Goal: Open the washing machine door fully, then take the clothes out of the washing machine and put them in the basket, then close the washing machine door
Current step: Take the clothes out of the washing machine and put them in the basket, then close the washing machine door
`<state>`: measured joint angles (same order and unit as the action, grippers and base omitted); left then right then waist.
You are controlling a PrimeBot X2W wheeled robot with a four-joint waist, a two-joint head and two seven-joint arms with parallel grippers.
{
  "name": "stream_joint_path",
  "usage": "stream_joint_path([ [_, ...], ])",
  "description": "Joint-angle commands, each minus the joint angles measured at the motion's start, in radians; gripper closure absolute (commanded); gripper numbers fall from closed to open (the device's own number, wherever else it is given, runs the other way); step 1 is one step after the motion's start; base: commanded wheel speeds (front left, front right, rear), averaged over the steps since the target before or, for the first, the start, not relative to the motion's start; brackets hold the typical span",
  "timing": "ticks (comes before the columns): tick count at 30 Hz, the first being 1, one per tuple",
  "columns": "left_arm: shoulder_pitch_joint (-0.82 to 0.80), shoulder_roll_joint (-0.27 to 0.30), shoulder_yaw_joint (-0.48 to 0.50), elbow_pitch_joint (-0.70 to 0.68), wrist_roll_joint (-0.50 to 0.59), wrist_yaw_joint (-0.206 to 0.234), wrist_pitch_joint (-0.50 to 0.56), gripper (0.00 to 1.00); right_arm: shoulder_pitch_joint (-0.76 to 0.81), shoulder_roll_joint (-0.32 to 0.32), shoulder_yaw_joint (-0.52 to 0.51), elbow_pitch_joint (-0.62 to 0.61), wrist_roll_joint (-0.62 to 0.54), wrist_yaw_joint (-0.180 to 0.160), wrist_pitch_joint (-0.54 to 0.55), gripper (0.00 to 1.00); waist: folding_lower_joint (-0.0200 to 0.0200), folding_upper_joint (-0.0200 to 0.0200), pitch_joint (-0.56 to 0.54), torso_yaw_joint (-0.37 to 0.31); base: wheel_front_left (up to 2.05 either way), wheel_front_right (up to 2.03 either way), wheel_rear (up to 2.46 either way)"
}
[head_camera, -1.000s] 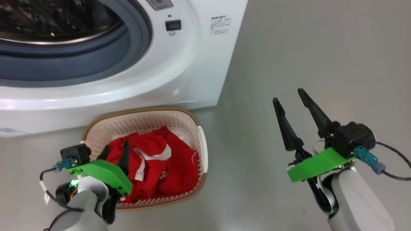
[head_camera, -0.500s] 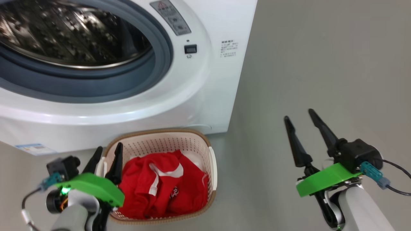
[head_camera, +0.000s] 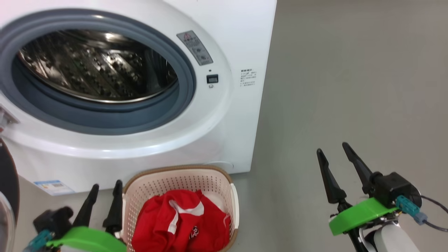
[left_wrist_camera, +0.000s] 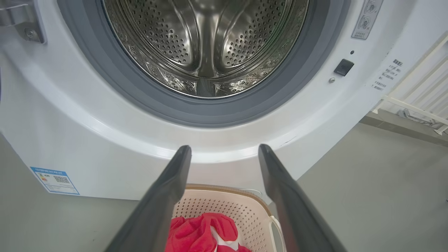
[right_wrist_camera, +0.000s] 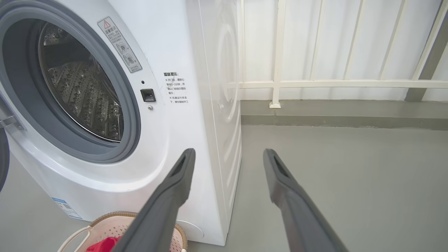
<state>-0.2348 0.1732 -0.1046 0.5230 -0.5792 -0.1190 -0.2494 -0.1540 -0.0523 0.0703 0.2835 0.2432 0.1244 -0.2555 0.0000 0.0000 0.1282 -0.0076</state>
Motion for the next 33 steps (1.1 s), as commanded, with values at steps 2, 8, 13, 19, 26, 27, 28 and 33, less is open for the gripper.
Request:
stream_joint_path([
  [2, 0.036, 0.015, 0.057, -0.066, 0.014, 0.006, -0.012, 0.0, 0.013, 0.002, 0.011, -0.027, 0.0, 0.006, -0.006, 0.0, 0.0, 0.0, -0.038, -0.005, 0.0, 0.0, 0.0],
  [8, 0.117, 0.003, 0.116, -0.171, 0.021, 0.003, -0.012, 0.0, 0.048, 0.002, -0.001, -0.029, 0.004, 0.006, -0.006, 0.0, 0.0, 0.0, -0.079, -0.006, 0.0, 0.0, 0.0],
  [13, 0.177, 0.022, 0.128, -0.251, 0.122, 0.008, -0.012, 0.0, 0.071, 0.002, -0.009, -0.036, 0.006, 0.006, -0.006, 0.0, 0.0, 0.0, -0.109, -0.006, 0.0, 0.0, 0.0],
  [19, 0.233, 0.012, 0.139, -0.315, 0.187, 0.017, -0.012, 0.0, 0.087, 0.002, -0.012, -0.043, 0.01, 0.006, -0.006, 0.0, 0.0, 0.0, -0.126, -0.006, 0.0, 0.0, 0.0],
  [26, 0.273, -0.012, 0.162, -0.356, 0.22, 0.019, -0.012, 0.0, 0.094, 0.002, -0.008, -0.044, 0.014, 0.006, -0.006, 0.0, 0.0, 0.0, -0.135, -0.005, 0.0, 0.0, 0.0],
  [27, 0.276, -0.014, 0.164, -0.357, 0.222, 0.019, -0.012, 0.0, 0.094, 0.002, -0.007, -0.044, 0.014, 0.006, -0.006, 0.0, 0.0, 0.0, -0.137, -0.004, 0.0, 0.0, 0.0],
  [28, 0.28, -0.018, 0.166, -0.359, 0.227, 0.02, -0.012, 0.0, 0.095, 0.002, -0.006, -0.043, 0.013, 0.006, -0.006, 0.0, 0.0, 0.0, -0.14, -0.004, 0.0, 0.0, 0.0],
  [33, 0.284, -0.023, 0.17, -0.357, 0.235, 0.026, -0.012, 0.0, 0.098, 0.002, -0.004, -0.041, 0.012, 0.006, -0.006, 0.0, 0.0, 0.0, -0.144, -0.004, 0.0, 0.0, 0.0],
])
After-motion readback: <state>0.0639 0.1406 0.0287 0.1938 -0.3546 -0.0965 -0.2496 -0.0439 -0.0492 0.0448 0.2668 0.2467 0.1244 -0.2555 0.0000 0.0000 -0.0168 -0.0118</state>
